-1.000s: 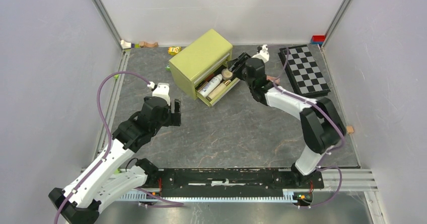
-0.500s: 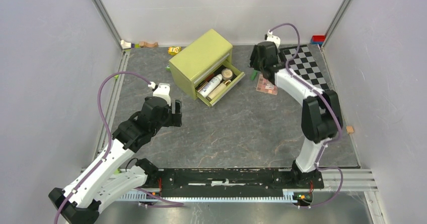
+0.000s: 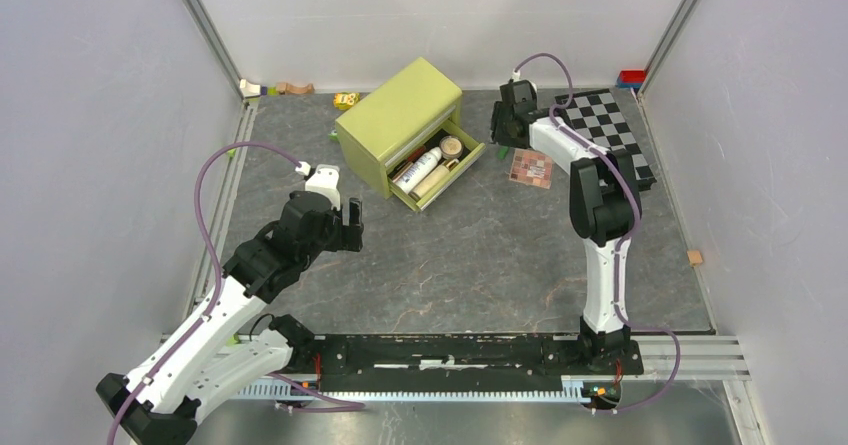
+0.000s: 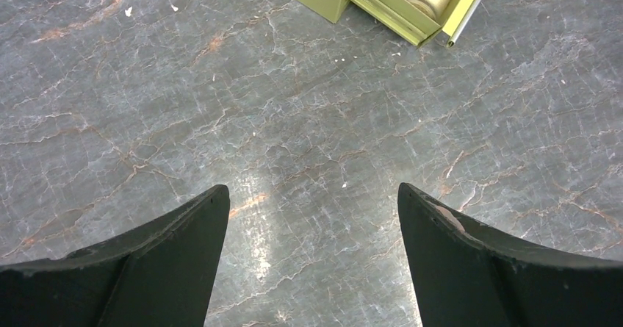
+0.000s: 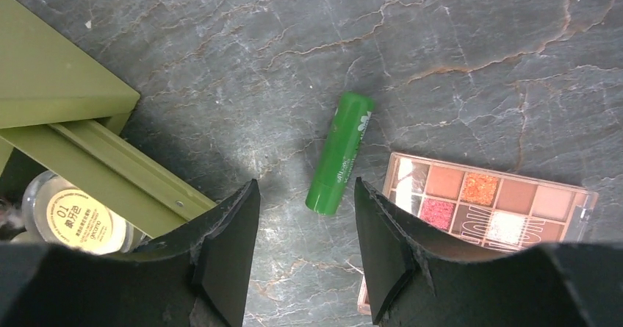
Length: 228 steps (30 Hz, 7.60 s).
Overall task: Organize the makeup
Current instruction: Pick up the makeup from the corner of the board, then place the makeup in the drawer, then move the makeup to the center of the board.
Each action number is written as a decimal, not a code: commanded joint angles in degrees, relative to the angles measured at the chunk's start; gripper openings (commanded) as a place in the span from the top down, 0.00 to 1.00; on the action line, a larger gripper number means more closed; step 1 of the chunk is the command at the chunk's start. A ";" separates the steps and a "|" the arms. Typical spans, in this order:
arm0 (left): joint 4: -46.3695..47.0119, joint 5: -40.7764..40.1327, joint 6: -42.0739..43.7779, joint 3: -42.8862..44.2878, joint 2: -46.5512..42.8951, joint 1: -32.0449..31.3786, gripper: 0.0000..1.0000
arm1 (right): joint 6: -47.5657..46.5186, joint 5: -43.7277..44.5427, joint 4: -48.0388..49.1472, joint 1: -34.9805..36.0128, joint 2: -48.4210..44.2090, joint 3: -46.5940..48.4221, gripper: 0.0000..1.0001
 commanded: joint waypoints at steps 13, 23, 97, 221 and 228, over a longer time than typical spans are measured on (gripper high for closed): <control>2.39 0.74 2.69 -0.28 -0.06 0.31 0.10 | -1.85 5.71 -0.95 -0.21 6.55 6.51 0.45; 2.48 1.17 2.84 -0.28 -0.03 0.61 0.10 | -3.76 6.29 -5.24 -0.47 10.37 10.50 0.62; 2.13 -1.52 2.25 -0.29 -2.86 1.71 0.10 | 50.69 14.72 47.03 22.53 -8.10 -25.41 0.57; 14.75 3.76 -11.24 5.92 14.46 -21.43 0.21 | -1.53 -8.05 11.84 -9.81 -51.92 -67.58 0.17; 22.31 3.73 -17.10 2.71 19.44 -26.58 0.21 | -5.94 -18.43 14.59 -9.81 -49.89 -68.65 0.20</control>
